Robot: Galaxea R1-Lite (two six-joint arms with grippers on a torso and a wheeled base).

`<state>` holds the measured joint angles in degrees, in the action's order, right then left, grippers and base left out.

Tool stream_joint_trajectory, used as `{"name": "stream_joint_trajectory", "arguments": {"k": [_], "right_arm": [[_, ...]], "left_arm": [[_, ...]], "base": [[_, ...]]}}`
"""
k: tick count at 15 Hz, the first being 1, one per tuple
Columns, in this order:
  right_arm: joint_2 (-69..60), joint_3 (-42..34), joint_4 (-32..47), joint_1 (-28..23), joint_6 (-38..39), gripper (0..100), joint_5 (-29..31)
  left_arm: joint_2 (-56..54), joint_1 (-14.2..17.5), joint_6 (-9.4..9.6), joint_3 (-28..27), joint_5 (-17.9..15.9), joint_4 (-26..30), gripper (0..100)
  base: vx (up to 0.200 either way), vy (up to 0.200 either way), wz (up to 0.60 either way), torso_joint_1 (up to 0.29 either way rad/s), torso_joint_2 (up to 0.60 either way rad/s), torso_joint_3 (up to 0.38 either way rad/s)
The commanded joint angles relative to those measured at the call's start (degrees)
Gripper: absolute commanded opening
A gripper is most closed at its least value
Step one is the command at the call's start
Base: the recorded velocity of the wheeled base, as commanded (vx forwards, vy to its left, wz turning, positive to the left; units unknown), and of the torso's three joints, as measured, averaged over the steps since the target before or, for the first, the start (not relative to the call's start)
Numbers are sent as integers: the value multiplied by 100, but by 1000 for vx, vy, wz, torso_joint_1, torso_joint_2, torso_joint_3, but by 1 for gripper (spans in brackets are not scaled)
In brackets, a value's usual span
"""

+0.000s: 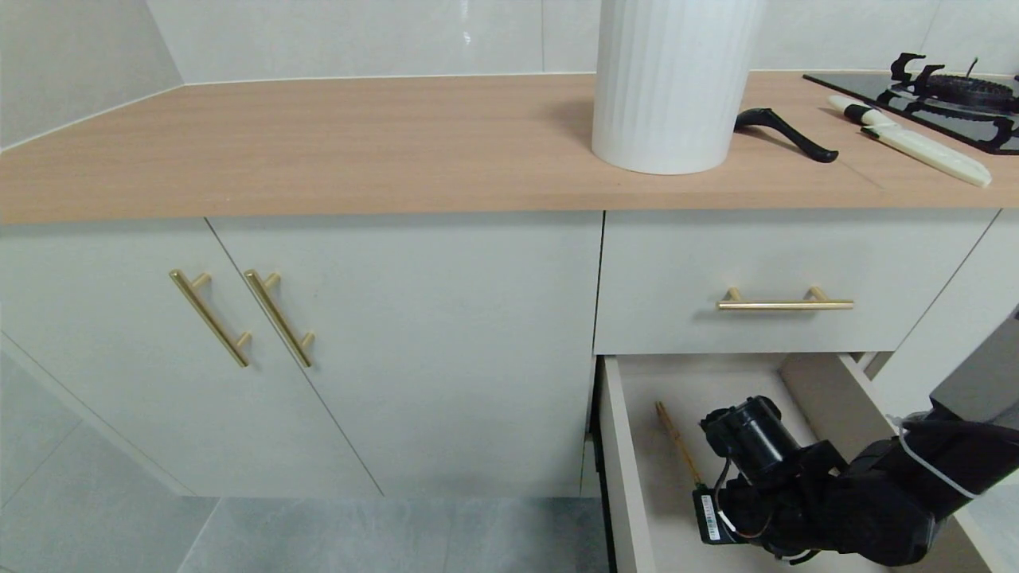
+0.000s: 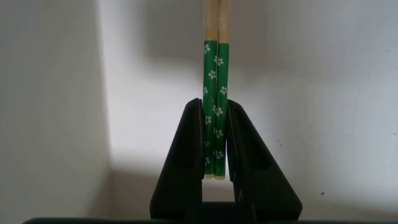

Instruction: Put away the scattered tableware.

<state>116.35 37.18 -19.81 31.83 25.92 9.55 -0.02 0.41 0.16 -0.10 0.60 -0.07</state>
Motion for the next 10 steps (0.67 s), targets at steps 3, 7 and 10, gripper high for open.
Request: {"name": "stream_joint_trajectory", "arguments": {"k": [3,7,10], "right_arm": [[195,8,-23,25,10,0,83],[266,17,-32,16,10,0,267],[257,0,-120,25,10,0,285]], "left_arm": [[2,2,2,1,2,-1,100],[2,2,2,10,2,-1,100],[2,2,2,1,2,-1,100]], "base": [[0,0,0,0,0,0],[0,0,0,0,0,0],[0,0,0,0,0,0]]}}
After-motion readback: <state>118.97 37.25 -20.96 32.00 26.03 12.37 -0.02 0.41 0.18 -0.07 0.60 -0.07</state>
